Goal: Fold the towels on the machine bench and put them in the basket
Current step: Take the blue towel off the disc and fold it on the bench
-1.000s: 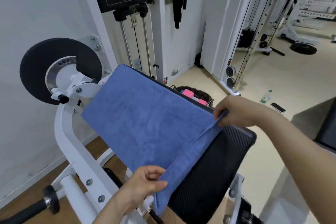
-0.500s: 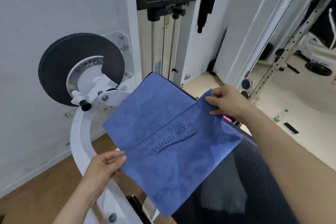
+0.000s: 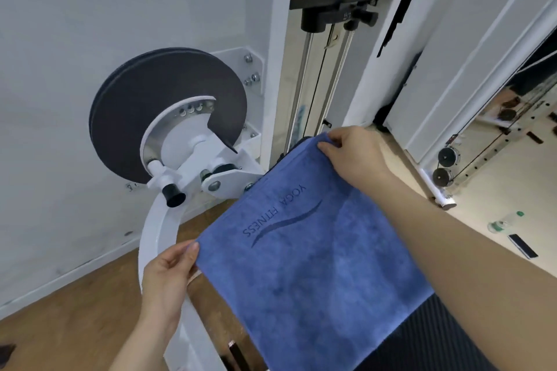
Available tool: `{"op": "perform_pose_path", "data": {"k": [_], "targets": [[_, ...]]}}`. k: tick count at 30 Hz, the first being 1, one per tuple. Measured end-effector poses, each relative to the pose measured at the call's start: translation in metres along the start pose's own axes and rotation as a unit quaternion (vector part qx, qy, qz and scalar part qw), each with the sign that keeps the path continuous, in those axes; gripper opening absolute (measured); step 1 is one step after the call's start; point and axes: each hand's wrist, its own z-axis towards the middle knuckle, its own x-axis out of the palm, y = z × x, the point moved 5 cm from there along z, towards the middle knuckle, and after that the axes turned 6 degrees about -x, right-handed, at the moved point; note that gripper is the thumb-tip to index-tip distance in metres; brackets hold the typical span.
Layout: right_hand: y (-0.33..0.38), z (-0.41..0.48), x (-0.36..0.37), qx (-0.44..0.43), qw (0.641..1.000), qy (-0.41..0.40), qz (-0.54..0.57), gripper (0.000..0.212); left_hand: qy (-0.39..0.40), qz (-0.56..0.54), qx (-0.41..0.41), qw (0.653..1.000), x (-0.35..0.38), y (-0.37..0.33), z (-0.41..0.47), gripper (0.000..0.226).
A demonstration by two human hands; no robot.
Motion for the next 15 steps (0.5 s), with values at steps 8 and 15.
{"op": "perform_pose_path", "data": {"k": [8, 15], "targets": [[-0.015, 0.036, 0.046, 0.008, 0.994, 0.028, -0.102, 0.021, 0.022, 0.018, -0.033, 0.999, 0.007, 0.014, 0.045, 0.01], [-0.02, 0.046, 0.05, 0.044, 0.997, 0.016, -0.062, 0.008, 0.006, 0.009, -0.03, 0.999, 0.014, 0.013, 0.053, 0.004]]}}
